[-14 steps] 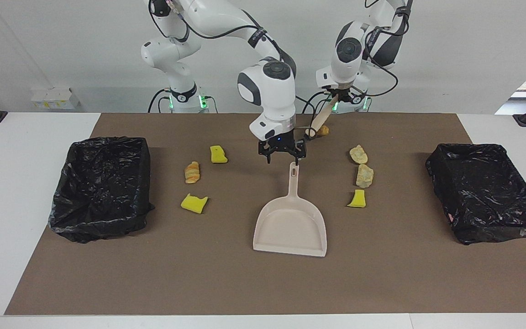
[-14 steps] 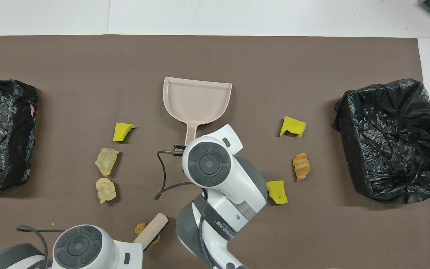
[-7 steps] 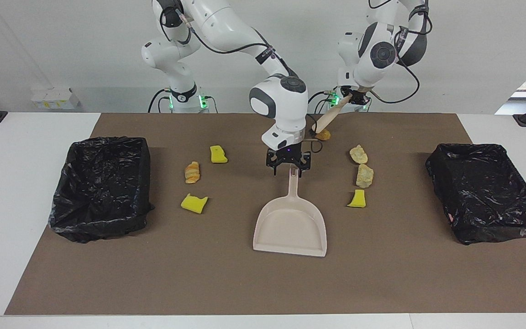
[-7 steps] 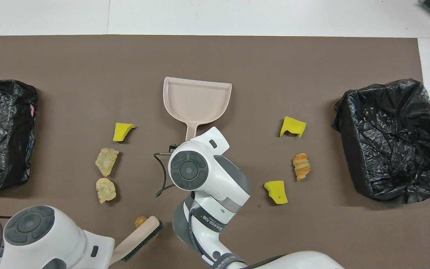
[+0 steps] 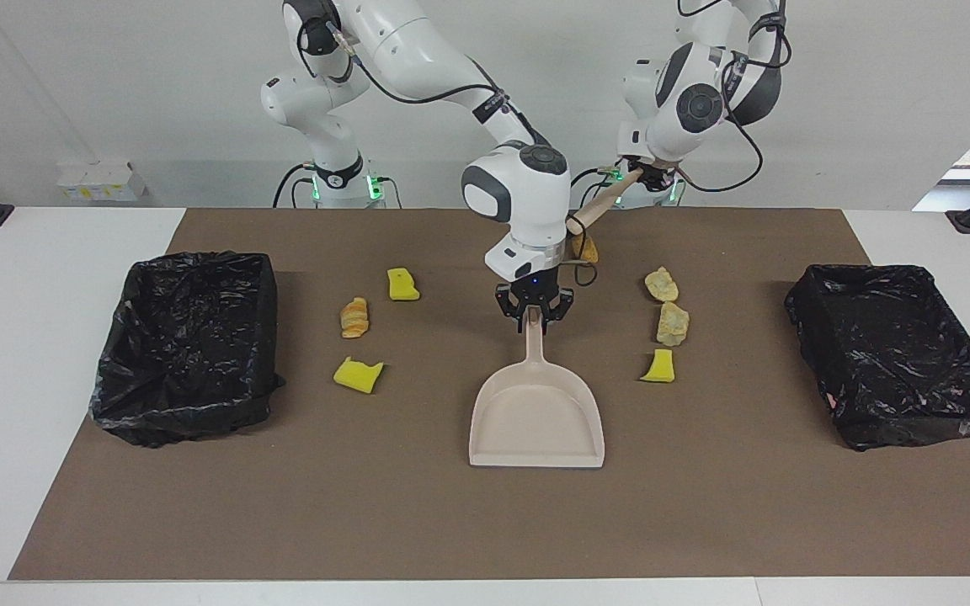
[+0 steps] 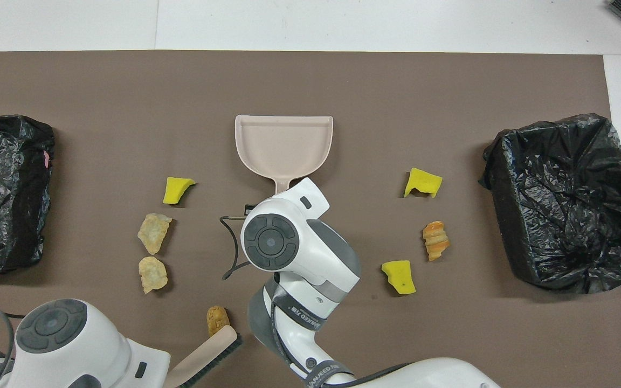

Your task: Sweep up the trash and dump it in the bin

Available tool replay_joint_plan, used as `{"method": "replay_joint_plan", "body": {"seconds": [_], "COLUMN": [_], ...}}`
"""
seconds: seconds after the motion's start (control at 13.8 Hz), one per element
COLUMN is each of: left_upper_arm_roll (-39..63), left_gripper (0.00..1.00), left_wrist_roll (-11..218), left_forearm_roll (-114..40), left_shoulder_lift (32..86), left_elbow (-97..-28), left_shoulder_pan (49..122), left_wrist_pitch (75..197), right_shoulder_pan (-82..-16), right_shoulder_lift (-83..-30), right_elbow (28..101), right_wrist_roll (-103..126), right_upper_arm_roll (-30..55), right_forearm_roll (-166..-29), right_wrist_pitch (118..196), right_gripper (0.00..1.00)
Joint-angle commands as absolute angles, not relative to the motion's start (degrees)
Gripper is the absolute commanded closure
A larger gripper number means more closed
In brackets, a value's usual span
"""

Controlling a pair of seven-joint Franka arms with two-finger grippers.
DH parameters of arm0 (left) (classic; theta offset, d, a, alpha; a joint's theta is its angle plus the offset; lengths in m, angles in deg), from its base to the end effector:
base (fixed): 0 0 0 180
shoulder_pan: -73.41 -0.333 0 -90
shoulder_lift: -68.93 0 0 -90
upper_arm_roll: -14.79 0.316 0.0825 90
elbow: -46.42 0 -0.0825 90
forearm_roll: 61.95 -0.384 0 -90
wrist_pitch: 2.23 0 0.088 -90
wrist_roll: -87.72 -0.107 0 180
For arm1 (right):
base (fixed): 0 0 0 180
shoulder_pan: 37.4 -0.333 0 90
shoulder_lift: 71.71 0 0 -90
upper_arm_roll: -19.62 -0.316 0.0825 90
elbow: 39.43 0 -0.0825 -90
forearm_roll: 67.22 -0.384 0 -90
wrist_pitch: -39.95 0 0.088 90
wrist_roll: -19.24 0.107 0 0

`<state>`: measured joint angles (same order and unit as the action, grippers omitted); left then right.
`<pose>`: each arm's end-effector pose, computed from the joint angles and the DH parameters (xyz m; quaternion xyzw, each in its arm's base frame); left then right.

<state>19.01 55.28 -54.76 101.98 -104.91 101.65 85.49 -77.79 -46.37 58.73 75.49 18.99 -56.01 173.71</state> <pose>0.2642 -0.1339 0.3976 0.8484 -0.4519 -0.2578 0.0980 0.5167 0.4442 0.3508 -0.9907 0.0717 -0.1144 0.0180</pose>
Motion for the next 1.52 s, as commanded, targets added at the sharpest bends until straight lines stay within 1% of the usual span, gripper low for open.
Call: {"method": "replay_joint_plan", "body": {"seconds": [0.0,0.14,0.36,0.51,0.65,0.72,0.87,1.01,1.16,1.3,1.37,1.45], "left_upper_arm_roll": [19.1,19.5,19.7,19.7,19.8,19.7,19.8,19.7,19.7,19.8,19.8,19.9], "left_gripper": [1.0,1.0,1.0,1.0,1.0,1.0,1.0,1.0,1.0,1.0,1.0,1.0], "left_wrist_roll": [55.4,56.7,56.3,54.6,50.4,48.7,47.2,46.2,43.5,43.5,43.8,44.6], "left_forearm_roll": [-53.6,-53.6,-53.6,-53.7,-54.5,-55.2,-56.8,-57.7,-58.5,-58.4,-58.5,-58.5], "left_shoulder_lift": [103.5,101.8,100.3,97.7,94.7,91.7,85.5,81.1,76.3,74.6,74.6,75.2], "left_elbow": [-107.5,-108.3,-109.7,-109.1,-107.7,-105.2,-98.4,-93.0,-85.1,-76.5,-73.4,-72.3], "left_shoulder_pan": [104.6,105.1,104.1,99.7,96.9,94.5,93.1,89.4,86.6,85.5,83.9,83.1], "left_wrist_pitch": [88.5,91.5,93.6,97.7,103.4,105.6,106.1,106.8,102.6,96.4,93.6,91.9], "right_shoulder_pan": [-76.8,-76.2,-73.5,-72.5,-71.0,-70.3,-68.9,-67.7,-67.5,-67.6,-67.6,-67.3], "right_shoulder_lift": [-46.5,-47.6,-52.0,-55.3,-57.3,-57.7,-57.6,-57.6,-57.6,-58.3,-58.5,-58.6], "right_elbow": [57.7,57.8,58.9,60.9,61.7,61.7,61.7,61.6,61.5,61.5,61.5,61.7], "right_wrist_roll": [72.4,68.3,59.9,47.0,38.4,33.3,18.6,9.0,3.5,1.8,0.0,-3.3], "right_upper_arm_roll": [18.6,18.8,18.7,18.8,18.7,18.7,18.6,18.7,18.8,18.8,18.8,18.8], "right_forearm_roll": [-54.8,-54.9,-55.3,-55.8,-55.8,-55.8,-57.1,-59.7,-59.7,-59.6,-59.6,-59.6], "right_wrist_pitch": [172.8,172.0,165.7,161.4,158.5,156.9,155.3,154.8,153.3,151.3,150.3,150.0], "right_gripper": [1.0,1.0,1.0,1.0,1.0,1.0,1.0,1.0,1.0,1.0,1.0,1.0]}}
